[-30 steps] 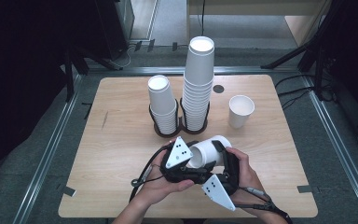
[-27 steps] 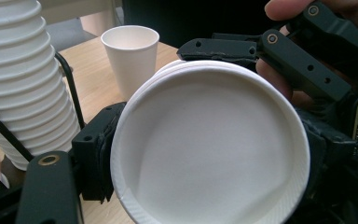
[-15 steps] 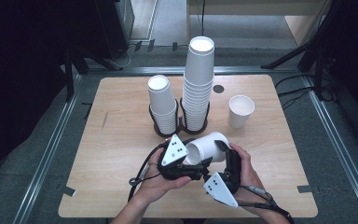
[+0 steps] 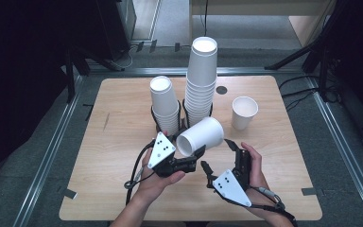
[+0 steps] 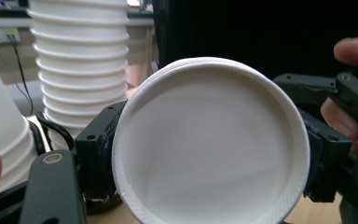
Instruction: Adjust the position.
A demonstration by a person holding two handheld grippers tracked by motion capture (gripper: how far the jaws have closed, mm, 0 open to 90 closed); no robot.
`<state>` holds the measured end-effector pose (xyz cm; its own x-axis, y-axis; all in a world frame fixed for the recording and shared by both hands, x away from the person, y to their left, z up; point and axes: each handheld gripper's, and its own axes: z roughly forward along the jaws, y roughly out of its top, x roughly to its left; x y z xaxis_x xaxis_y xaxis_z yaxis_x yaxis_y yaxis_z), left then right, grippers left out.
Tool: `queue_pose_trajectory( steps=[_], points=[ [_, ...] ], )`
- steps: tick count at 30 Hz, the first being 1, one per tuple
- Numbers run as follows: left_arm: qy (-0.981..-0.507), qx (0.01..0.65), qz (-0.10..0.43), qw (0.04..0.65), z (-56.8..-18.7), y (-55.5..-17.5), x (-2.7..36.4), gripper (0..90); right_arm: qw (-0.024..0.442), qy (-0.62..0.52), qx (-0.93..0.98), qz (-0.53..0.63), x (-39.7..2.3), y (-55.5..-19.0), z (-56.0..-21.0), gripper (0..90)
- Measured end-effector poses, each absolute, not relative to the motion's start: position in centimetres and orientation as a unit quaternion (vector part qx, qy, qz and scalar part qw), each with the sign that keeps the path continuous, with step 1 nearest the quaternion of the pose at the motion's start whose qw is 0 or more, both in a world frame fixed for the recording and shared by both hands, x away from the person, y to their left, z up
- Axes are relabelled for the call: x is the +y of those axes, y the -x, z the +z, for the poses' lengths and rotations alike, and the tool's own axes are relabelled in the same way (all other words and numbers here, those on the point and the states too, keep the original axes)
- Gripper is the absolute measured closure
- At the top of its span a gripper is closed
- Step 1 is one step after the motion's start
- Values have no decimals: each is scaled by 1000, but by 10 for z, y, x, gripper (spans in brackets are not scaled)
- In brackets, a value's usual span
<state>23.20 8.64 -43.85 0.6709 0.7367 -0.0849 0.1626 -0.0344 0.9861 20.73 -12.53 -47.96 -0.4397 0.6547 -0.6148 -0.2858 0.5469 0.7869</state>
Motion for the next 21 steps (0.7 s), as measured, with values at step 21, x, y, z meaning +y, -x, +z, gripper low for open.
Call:
queue_pose_trajectory(
  steps=[21],
  points=[
    [-617,326,257,669,-450,-236,93,228,372,-305,659,578,-142,-212,-463,61]
  ],
)
